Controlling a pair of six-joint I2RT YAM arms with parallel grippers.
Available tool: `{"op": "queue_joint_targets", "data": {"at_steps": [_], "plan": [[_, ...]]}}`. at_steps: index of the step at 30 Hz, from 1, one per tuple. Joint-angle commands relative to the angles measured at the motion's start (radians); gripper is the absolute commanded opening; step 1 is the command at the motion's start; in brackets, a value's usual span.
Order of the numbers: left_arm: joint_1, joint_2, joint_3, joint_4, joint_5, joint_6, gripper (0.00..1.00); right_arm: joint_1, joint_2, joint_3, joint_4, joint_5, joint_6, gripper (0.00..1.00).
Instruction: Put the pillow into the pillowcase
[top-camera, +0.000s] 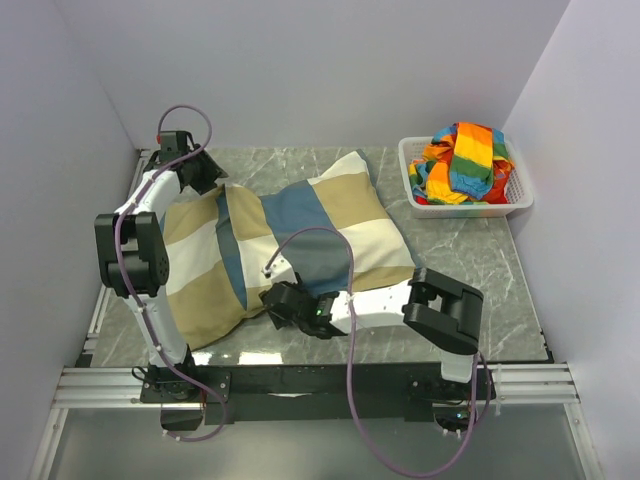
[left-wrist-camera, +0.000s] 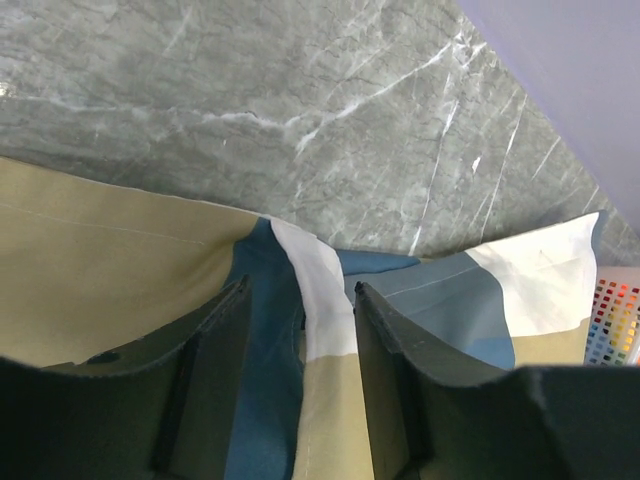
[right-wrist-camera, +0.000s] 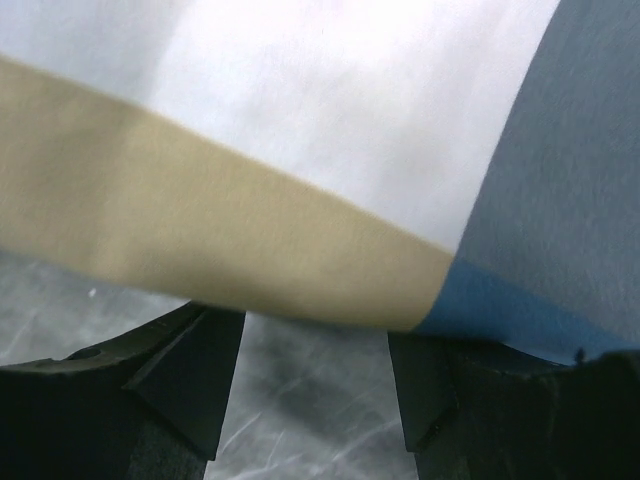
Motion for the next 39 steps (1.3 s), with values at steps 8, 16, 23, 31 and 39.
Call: {"op": "queue_joint_targets", "data": {"at_steps": [8, 16, 23, 31, 39], "plan": [[-0.001, 0.032, 0.061, 0.022, 0.012, 0.020, 0.43, 0.003, -0.010, 0.049, 0.041, 0.168, -0.046, 0.16], [-0.007, 0.069, 0.097, 0.019, 0.013, 0.023, 0.01, 0.068, -0.110, -0.103, 0.050, 0.039, 0.089, 0.00], [0.011, -0.024, -0.013, 0.066, -0.090, -0.017, 0.01, 0.097, -0.113, -0.164, 0.069, -0.035, 0.179, 0.00], [0.048, -0.067, -0.048, 0.020, -0.096, -0.038, 0.01, 0.085, -0.096, -0.132, 0.044, -0.081, 0.201, 0.00], [0.050, -0.283, -0.258, 0.003, -0.240, -0.119, 0.43, -0.009, -0.035, 0.004, 0.026, -0.241, 0.146, 0.00]]}}
